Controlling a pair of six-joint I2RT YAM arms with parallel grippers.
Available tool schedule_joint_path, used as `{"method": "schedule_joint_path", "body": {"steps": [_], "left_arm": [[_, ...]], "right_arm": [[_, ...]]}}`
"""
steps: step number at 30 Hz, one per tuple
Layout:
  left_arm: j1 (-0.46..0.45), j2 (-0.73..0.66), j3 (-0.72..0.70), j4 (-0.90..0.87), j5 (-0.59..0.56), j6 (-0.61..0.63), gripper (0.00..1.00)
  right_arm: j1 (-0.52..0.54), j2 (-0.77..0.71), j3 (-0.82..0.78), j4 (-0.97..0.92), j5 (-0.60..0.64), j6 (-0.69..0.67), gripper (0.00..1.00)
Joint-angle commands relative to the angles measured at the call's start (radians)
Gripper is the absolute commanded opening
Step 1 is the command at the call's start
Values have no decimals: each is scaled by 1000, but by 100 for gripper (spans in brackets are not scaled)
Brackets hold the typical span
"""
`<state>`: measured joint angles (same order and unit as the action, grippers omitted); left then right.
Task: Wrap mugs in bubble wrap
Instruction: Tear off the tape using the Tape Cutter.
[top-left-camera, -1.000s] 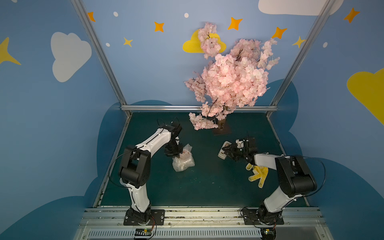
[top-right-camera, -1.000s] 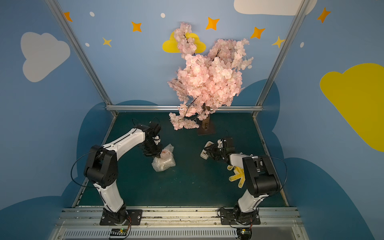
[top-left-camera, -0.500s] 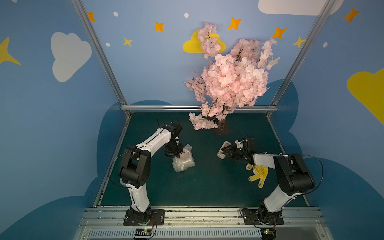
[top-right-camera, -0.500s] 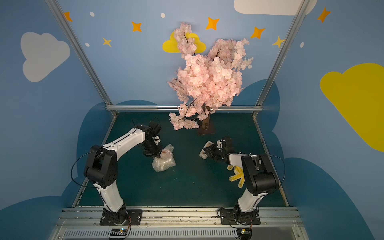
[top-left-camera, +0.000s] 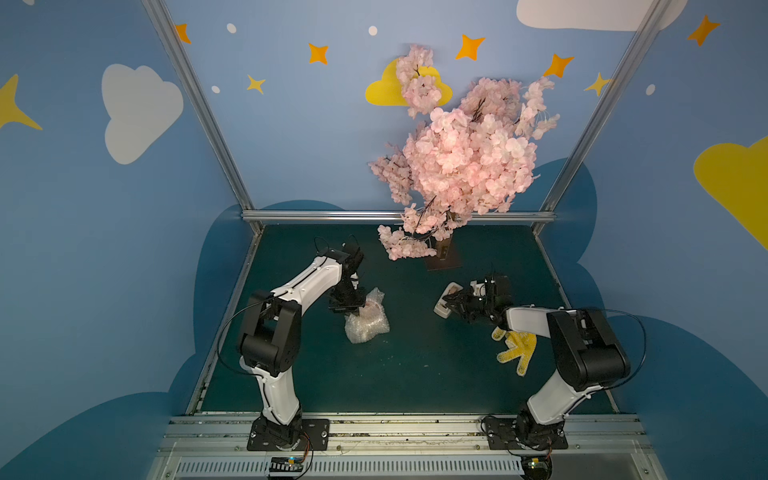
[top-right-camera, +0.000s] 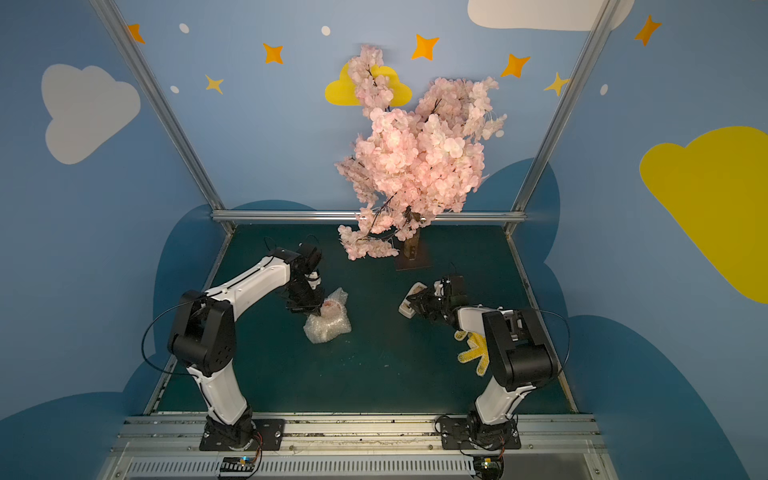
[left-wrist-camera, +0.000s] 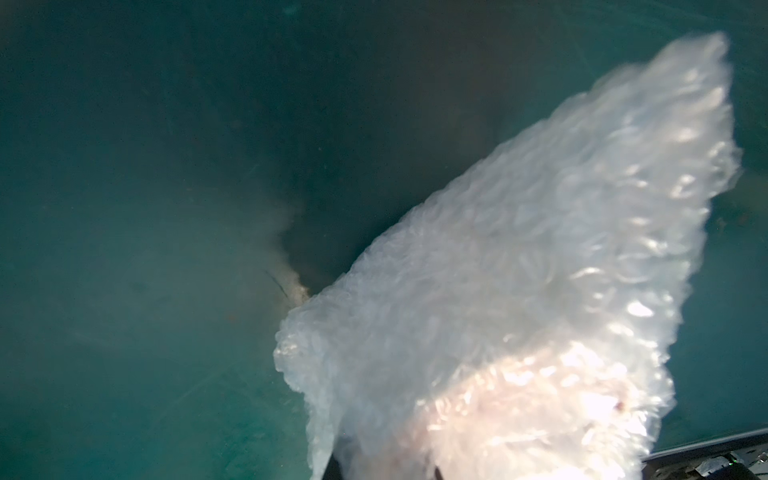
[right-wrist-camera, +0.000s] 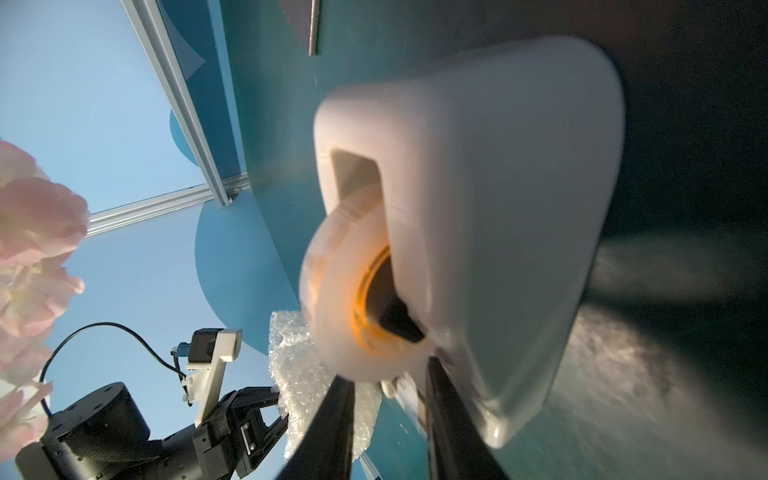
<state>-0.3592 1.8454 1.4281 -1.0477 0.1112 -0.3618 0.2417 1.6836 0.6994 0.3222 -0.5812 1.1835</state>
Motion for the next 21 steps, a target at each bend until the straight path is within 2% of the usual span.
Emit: {"method": "schedule_joint_path", "body": {"steps": [1, 7, 10, 18, 21], "left_arm": [[3, -16, 10, -16, 18, 17, 3], [4, -17, 9, -19, 18, 19, 3], [2, -21, 9, -18, 18, 18, 3], [2, -16, 9, -15, 24, 17, 3], [4, -20, 8, -15, 19, 20, 3]], "right_arm": [[13, 32, -4, 10, 1, 32, 30], [12, 71, -10, 88, -32, 104, 29], [15, 59, -10, 42, -13, 99, 29], [38, 51, -63, 110, 19, 166, 26], [49, 53, -50, 81, 35, 143, 25]]}}
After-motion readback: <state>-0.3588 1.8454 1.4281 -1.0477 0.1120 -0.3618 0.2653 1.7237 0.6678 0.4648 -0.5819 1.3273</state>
